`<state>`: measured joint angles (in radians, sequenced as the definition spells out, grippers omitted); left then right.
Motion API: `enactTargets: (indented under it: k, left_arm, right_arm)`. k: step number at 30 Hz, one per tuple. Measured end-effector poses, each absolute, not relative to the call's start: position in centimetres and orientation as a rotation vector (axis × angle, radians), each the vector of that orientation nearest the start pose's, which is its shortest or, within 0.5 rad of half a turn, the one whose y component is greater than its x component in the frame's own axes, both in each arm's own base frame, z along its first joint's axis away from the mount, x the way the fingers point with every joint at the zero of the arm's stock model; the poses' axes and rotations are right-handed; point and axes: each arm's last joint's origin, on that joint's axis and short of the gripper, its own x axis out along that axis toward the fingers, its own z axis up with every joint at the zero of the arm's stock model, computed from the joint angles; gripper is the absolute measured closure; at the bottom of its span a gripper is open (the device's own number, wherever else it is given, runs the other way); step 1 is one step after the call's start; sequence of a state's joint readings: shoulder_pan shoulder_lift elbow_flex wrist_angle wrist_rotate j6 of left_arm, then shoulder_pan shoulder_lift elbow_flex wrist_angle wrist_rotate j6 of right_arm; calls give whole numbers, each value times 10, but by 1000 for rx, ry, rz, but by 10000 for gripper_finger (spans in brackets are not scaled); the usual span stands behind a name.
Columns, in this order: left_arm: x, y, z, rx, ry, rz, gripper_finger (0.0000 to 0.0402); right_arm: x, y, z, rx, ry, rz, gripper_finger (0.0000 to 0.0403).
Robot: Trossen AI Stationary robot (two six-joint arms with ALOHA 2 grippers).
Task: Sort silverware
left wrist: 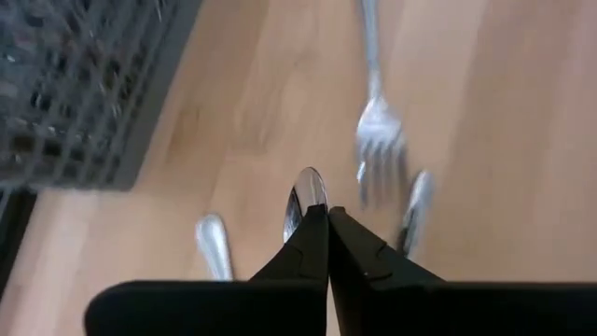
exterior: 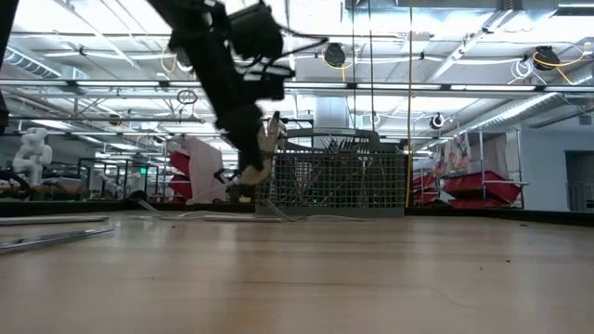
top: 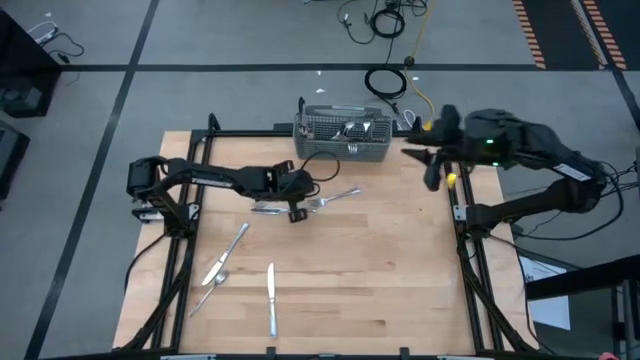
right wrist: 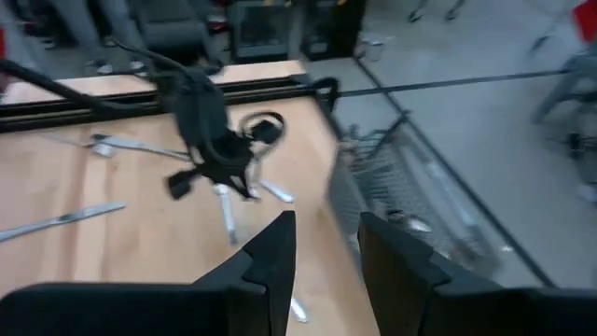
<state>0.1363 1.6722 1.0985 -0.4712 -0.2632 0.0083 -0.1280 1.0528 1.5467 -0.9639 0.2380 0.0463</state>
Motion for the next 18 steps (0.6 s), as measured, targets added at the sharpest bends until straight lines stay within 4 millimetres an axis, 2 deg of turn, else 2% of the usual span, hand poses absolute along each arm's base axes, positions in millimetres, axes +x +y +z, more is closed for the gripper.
enactTargets:
  k: [4,9,18]
  left_arm:
    - [335,46,237,5,999,330,401]
    - [346,36,287,-65,849,306,401]
    - [354,30,368,-123,586,321,401]
  right_arm:
    - [132,-26,466,0,415,-440,293]
    - [103,-23,472,-6,359,-474,293]
    - [83,-21,473,21,336,-478,293]
